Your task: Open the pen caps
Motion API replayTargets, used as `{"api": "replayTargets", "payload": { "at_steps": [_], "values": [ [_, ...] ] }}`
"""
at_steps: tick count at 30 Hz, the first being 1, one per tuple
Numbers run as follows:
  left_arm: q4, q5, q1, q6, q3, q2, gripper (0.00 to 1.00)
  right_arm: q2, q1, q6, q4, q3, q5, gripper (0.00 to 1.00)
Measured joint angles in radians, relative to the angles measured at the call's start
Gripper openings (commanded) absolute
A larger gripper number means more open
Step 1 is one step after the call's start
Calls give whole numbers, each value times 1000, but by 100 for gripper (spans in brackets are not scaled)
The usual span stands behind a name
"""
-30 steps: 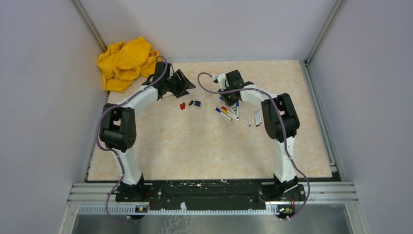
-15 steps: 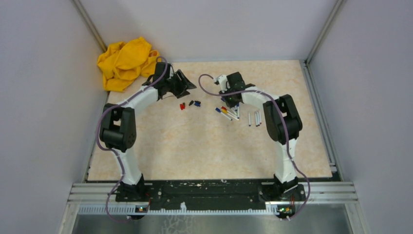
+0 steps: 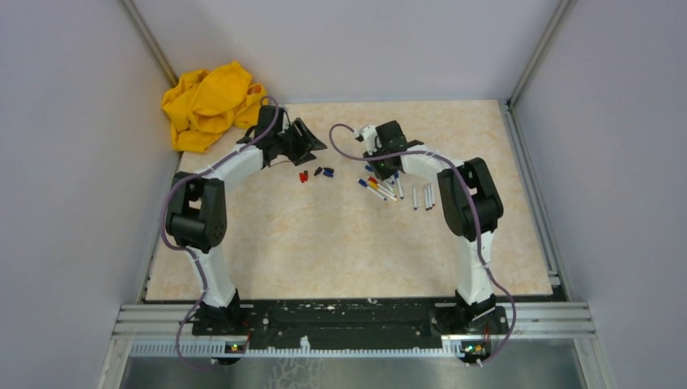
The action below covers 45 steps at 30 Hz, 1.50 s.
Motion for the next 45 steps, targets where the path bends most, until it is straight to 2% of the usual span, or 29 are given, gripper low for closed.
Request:
{"api": "replayTargets", "payload": {
  "at_steps": [13,31,37,45],
  "values": [
    [8,1,-7,-4,0,0,60,-36,0,1,8,-33,25,17],
    [15,26,-35,-15,14,27,60,-101,0,9,33,-60,24,2],
    [43,65,-48,-45,41,58,63,-133,1,37,61,-117,-11,0],
    [85,124,-87,-93,62,94,64,-251,40,86,135,-211,-32,0]
  ]
}}
